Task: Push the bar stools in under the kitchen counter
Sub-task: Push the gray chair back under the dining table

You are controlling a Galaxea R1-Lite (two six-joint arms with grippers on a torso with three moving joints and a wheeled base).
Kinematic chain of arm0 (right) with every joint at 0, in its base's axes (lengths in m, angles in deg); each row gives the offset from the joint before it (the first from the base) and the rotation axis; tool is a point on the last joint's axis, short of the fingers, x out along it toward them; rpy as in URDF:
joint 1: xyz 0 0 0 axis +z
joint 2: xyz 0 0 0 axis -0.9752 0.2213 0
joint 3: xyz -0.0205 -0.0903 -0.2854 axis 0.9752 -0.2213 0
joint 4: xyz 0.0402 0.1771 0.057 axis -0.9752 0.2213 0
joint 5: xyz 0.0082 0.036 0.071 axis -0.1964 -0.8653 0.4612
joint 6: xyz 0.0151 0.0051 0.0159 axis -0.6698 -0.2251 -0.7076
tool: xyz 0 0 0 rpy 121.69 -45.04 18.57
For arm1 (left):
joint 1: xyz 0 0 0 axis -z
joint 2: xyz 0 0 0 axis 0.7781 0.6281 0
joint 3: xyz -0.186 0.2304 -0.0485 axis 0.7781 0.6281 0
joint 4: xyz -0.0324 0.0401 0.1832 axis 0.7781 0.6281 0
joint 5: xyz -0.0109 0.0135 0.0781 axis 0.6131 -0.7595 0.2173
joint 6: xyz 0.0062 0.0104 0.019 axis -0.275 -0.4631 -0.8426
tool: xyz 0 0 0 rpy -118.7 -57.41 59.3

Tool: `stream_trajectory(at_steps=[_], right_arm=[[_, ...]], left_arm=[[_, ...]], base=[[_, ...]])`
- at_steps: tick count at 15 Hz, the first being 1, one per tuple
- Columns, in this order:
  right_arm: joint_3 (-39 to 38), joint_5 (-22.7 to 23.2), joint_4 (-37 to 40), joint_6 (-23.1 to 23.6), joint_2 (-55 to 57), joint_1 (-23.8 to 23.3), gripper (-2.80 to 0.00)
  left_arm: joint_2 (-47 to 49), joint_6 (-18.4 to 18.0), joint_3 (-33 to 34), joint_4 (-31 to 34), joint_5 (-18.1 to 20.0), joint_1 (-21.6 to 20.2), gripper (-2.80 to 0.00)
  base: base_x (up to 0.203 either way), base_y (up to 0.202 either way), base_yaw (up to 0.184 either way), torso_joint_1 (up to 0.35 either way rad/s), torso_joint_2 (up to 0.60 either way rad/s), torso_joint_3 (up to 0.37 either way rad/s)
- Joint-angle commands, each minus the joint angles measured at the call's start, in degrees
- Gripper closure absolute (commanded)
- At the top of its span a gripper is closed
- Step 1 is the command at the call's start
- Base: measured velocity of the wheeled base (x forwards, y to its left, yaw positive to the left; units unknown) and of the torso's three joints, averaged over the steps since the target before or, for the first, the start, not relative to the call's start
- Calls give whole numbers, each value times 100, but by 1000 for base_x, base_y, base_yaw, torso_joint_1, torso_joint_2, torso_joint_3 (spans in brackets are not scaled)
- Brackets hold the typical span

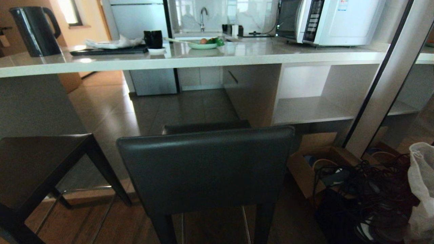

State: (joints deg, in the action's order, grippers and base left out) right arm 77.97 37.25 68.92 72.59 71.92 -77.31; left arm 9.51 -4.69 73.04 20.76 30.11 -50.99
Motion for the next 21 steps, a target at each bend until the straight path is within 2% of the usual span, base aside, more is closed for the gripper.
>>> stream_trajectory(at_steps=[1,10,11,12,21], right_arm=[[0,4,0,2,11,1,0],[0,4,0,8,11,1,0],[0,4,0,11,11,1,0],[0,4,0,11,11,1,0],[0,4,0,11,11,1,0]], left_arm=[[14,23,0,-2,-6,-1,-280],[14,23,0,-2,-6,-1,-280],[14,23,0,-11,-6,-1,-229],[14,23,0,-11,2,-1,0],[14,31,0,-11,-6,-2,0]], base=[[0,0,0,0,0,0],[0,0,0,0,0,0],[0,0,0,0,0,0],[0,0,0,0,0,0],[0,0,0,0,0,0]])
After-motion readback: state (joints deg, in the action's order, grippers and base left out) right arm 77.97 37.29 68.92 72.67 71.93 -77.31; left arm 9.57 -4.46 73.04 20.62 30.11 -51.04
